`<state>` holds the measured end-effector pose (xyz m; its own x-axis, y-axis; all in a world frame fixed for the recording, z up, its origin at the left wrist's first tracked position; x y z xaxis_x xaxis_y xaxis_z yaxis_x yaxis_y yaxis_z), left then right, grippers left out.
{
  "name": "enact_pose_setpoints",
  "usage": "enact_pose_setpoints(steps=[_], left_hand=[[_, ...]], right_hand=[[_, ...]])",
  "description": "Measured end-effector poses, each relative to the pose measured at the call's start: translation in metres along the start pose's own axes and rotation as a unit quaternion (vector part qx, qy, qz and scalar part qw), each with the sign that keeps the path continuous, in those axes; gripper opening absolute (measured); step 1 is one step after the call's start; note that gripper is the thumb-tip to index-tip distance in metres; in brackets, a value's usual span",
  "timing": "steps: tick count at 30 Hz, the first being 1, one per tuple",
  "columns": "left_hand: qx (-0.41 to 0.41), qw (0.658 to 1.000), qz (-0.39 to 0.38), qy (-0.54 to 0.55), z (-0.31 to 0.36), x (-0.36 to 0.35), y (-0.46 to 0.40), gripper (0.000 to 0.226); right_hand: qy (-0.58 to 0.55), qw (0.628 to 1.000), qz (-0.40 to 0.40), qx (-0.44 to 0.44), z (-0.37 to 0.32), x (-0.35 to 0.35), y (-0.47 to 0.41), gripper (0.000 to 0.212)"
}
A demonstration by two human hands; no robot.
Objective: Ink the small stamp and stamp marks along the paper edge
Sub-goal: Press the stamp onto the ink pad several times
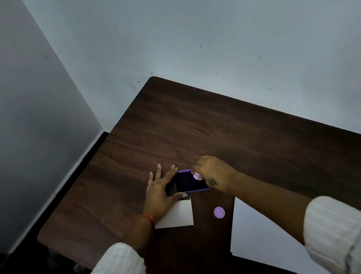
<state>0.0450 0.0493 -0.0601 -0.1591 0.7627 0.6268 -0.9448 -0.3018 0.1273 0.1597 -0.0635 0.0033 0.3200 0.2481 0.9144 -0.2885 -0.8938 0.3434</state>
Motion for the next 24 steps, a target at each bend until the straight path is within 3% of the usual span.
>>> enact_pose_setpoints(steps=[5, 12, 14, 16, 18, 20, 24], left_hand=[[0.003, 1.000, 0.000, -0.002, -0.003, -0.003, -0.001, 0.077], [0.023, 1.000, -0.004, -0.005, -0.004, -0.003, -0.001, 0.079], [0.033, 0.999, -0.004, 0.000, -0.004, -0.003, -0.001, 0.079], [0.028, 1.000, 0.001, 0.006, -0.003, -0.002, 0.000, 0.079], [0.029, 1.000, 0.002, 0.006, -0.002, -0.002, 0.000, 0.079], [0.035, 0.999, -0.001, 0.002, -0.002, -0.002, 0.001, 0.079], [0.052, 0.998, -0.019, -0.024, -0.004, -0.003, 0.001, 0.081]], right_hand=[[-0.001, 0.994, 0.043, -0.099, -0.018, -0.017, 0.005, 0.036], [-0.033, 0.991, 0.063, -0.111, -0.014, -0.011, 0.004, 0.030], [-0.071, 0.988, 0.073, -0.119, -0.014, -0.007, 0.005, 0.020], [-0.179, 0.969, 0.102, -0.136, -0.005, -0.003, 0.009, 0.016], [-0.361, 0.898, 0.167, -0.187, 0.004, -0.001, 0.021, 0.011], [-0.544, 0.777, 0.215, -0.232, 0.008, -0.008, 0.038, 0.015], [-0.801, 0.535, 0.166, -0.213, 0.001, -0.024, 0.069, 0.020]])
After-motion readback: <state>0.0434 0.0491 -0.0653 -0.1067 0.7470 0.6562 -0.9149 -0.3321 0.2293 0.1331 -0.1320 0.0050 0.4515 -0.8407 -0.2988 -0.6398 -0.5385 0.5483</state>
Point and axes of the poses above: each hand's wrist, its own y-axis away from the middle knuckle, its own x-axis out of the back of the hand, z = x × y, the point moved 4 cm from there along -y, towards the middle knuckle, and after that the axes turned 5 degrees about -z, right-handed, at the moved point
